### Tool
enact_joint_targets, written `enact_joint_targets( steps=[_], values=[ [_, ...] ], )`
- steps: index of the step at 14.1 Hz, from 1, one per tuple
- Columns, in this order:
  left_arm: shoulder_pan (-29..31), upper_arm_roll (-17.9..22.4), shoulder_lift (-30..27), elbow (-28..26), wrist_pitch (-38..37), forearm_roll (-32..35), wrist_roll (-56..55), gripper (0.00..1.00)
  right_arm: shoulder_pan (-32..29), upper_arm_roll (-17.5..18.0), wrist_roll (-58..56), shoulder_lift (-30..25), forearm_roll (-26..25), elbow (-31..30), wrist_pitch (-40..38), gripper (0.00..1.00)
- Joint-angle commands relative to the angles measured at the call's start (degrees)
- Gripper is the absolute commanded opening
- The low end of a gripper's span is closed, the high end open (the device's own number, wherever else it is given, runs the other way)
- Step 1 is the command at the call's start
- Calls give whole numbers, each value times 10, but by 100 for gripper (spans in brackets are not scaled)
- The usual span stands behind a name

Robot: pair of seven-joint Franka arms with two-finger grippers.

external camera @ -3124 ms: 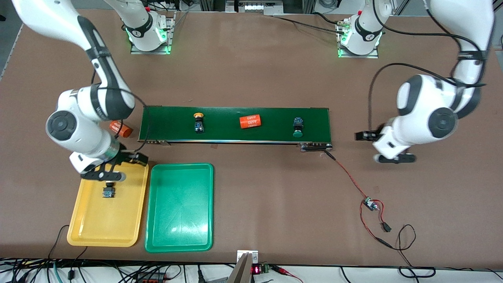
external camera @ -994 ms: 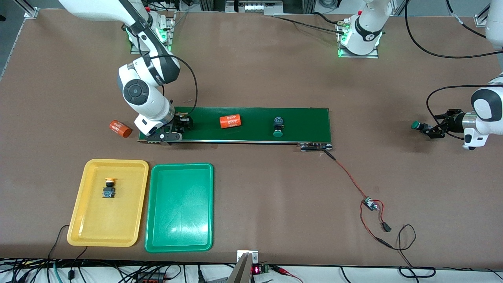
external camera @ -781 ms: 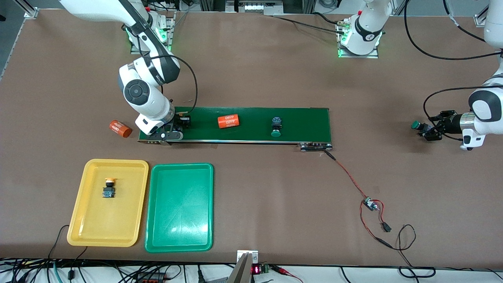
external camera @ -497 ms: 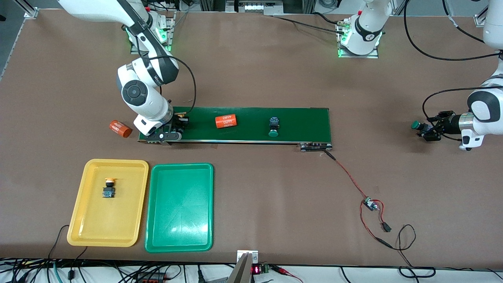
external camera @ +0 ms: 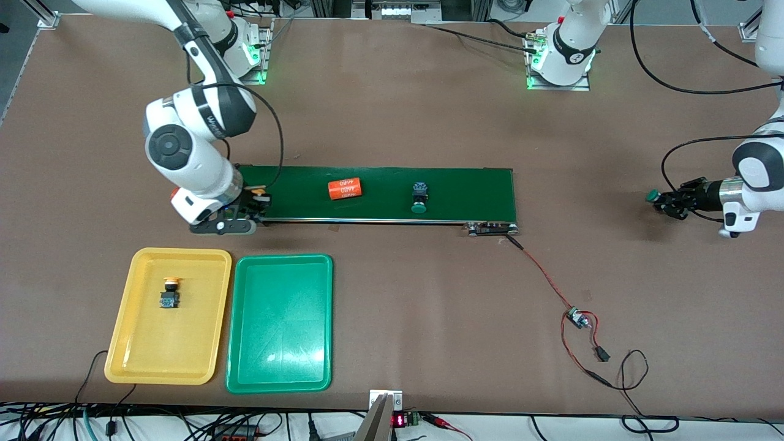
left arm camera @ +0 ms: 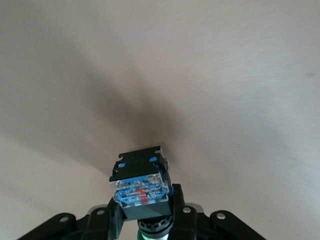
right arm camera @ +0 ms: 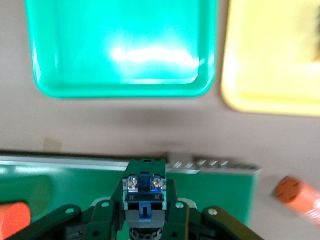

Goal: Sort buttons by color to trays
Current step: 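Carry the yellow button to the yellow tray while the left grasps green button, then lower the yellow button into the tray while the left places green button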

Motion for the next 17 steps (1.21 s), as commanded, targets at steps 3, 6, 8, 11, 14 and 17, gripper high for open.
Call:
enact_joint_targets(
  steps=[3, 6, 8, 11, 14, 17],
  values=[
    [-38, -42, -81, 21, -83, 3, 11, 30, -10, -32, -25, 40, -31, 87, -10, 7],
    [-89, -59, -102, 25, -116, 4, 13, 29, -11, -58, -69, 97, -34, 155, -8, 7],
    [-132, -71, -101, 26, -123, 13, 15, 29, -11, -75, -83, 130, -42, 172, 4, 7],
    [-137, -160, -101, 38, -123, 12, 15, 26, -14, -108, -114, 168, -78, 179, 82, 8],
    [-151, -235, -94, 59, -119, 9, 17, 26, -14, -136, -158, 196, -78, 181, 158, 8],
    [-175, -284, -74, 59, -76, 7, 18, 26, -14, -149, -182, 232, -78, 209, 193, 8]
  ],
)
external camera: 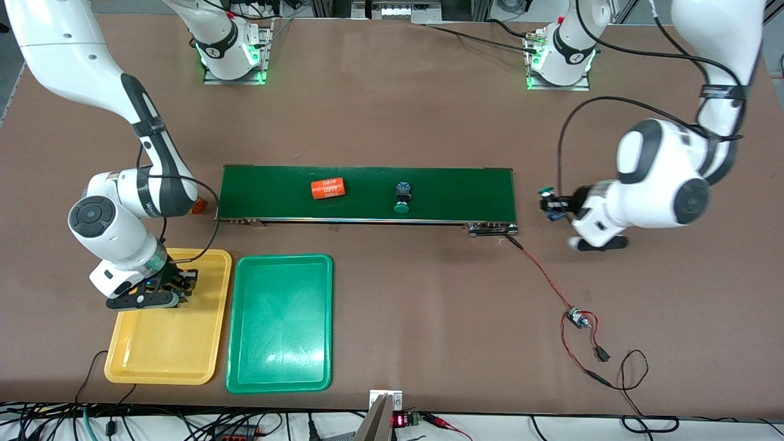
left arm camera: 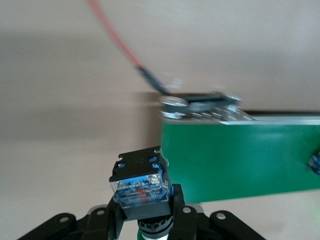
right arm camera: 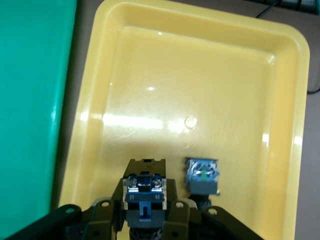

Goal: Sort buttons by color to trays
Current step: 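Lower the yellow button into the tray while the left places green button, then release the yellow button while the left gripper withdraws from the belt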

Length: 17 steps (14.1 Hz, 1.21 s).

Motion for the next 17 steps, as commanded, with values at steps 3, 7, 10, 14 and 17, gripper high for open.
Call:
enact_joint_targets(
  steps=[3, 7, 10, 14, 17],
  values=[
    [-64, -45, 53, 14, 76, 4, 9, 27, 2, -3, -8, 49, -7, 37, 40, 11],
    [-104, -45, 78, 5, 79, 4, 6, 27, 4, -3, -8, 75, -4, 32, 93, 26],
    [-106, -45, 96, 1, 91, 4, 7, 34, 4, -3, -2, 76, -2, 32, 94, 69],
    [-104, -45, 80, 1, 101, 8, 10, 100, 3, -3, -9, 66, 0, 28, 92, 100],
    [-97, -40, 28, 6, 81, 8, 7, 100, 5, 1, -4, 25, 1, -1, 67, 100]
  ],
)
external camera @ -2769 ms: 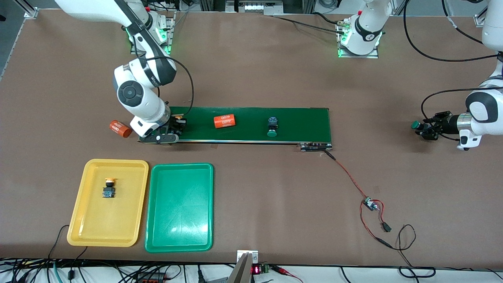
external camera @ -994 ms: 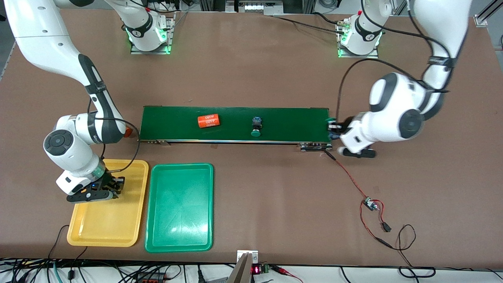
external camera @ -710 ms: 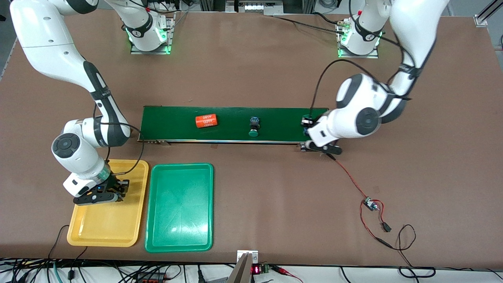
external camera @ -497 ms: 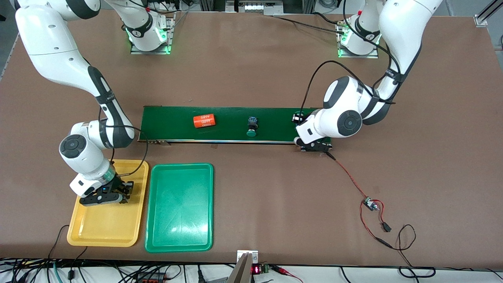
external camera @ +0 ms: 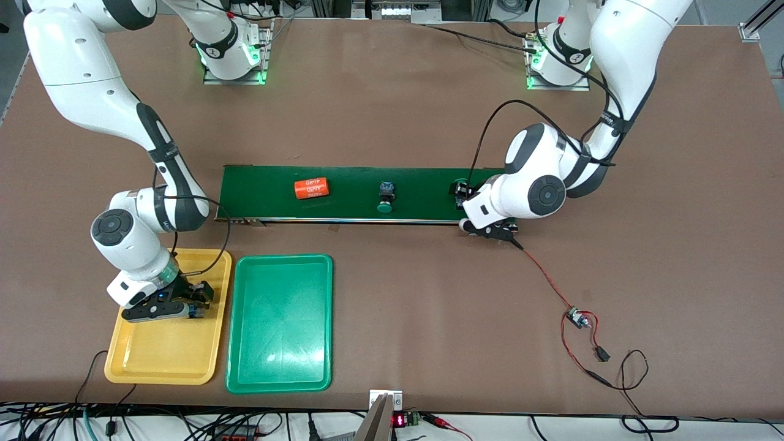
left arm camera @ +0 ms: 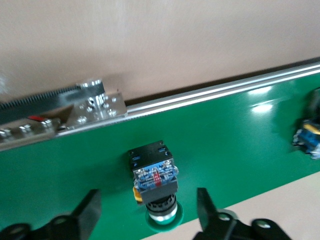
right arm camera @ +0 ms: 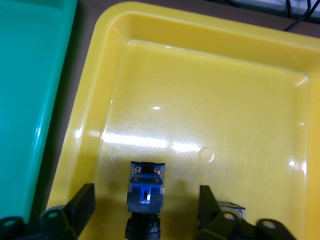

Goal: Sort buttons by color to trays
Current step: 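Release the yellow button while the left gripper withdraws from the belt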

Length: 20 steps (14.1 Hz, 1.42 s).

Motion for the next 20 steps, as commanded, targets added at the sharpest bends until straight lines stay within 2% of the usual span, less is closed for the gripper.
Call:
enact_joint_targets(
  steps=[1, 4, 6, 8, 9, 11, 13, 17, 20],
  values=[
    [9, 10, -77, -1, -36, 8, 5, 100, 2, 6, 17, -57, 0, -34, -46, 100],
    [11, 57, -133, 11, -75, 11, 5, 100, -2, 36, 64, -112, 3, -53, -136, 100],
    [33, 64, -159, 14, -99, 81, 6, 100, -2, 53, 88, -145, 5, -64, -205, 100],
    [34, 65, -198, 15, -147, 162, 6, 100, -2, 60, 97, -187, 53, -115, -218, 100],
    [37, 66, -213, 27, -174, 169, 6, 100, -2, 60, 97, -203, 66, -135, -220, 100],
    [59, 70, -218, 89, -262, 169, 6, 100, -2, 72, 99, -237, 71, -175, -227, 100],
    [44, 118, -230, 129, -309, 163, 7, 100, -2, 86, 120, -274, 93, -227, -227, 100],
    [35, 187, -293, 108, -298, 121, 10, 100, -1, 126, 170, -327, 96, -291, -230, 100],
    [18, 215, -316, 89, -301, 125, 39, 100, 0, 162, 240, -355, 98, -314, -231, 100]
  ],
)
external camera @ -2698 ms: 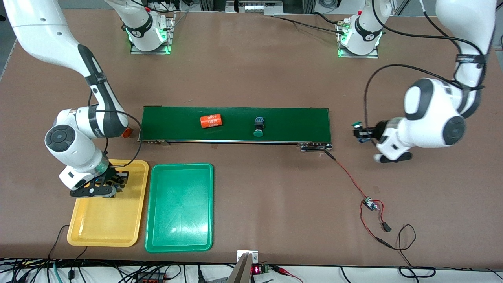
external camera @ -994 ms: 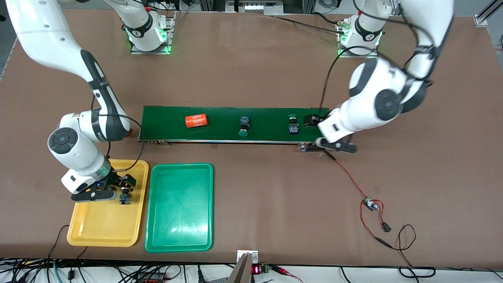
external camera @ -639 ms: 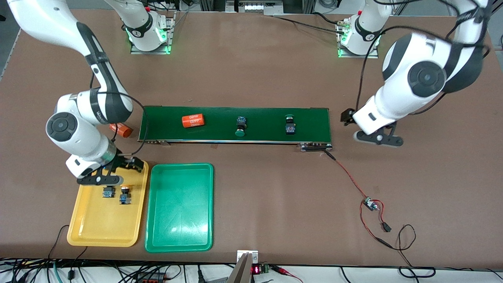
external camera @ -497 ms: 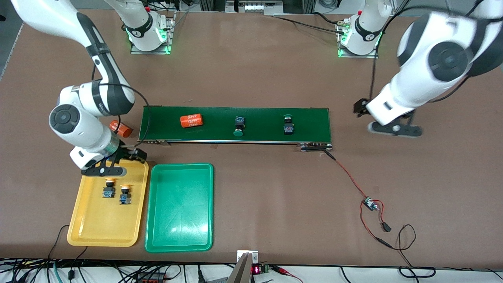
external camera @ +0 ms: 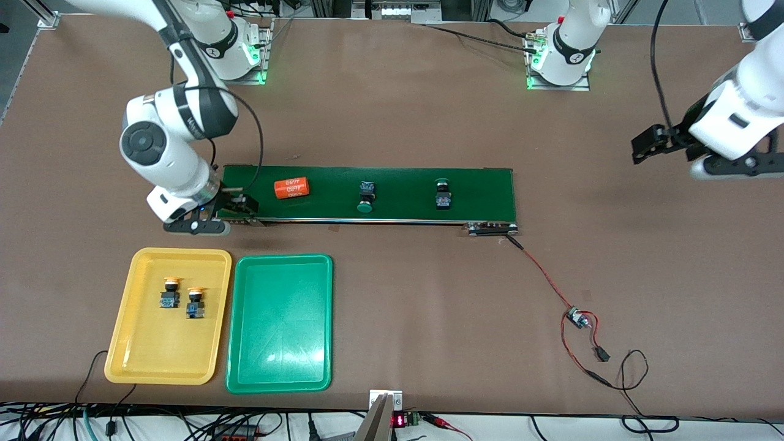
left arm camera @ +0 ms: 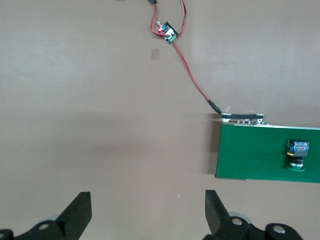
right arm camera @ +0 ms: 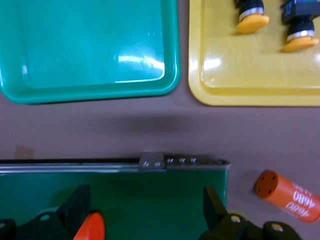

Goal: Sort buttons by color to trays
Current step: 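Release the yellow button while the left gripper withdraws from the belt, then move the right gripper to the belt end and grasp the green button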

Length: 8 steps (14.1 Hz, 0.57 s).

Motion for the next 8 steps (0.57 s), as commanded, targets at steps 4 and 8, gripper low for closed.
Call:
enact_joint_targets(
  steps=[4, 8],
  values=[
    [-33, 24, -11, -13, 10, 19, 29, 100, 0, 81, 141, -35, 9, -31, -9, 100],
    [-33, 18, -12, -11, 4, 19, 30, 100, 3, 115, 143, -27, 8, -27, -3, 100]
  ],
)
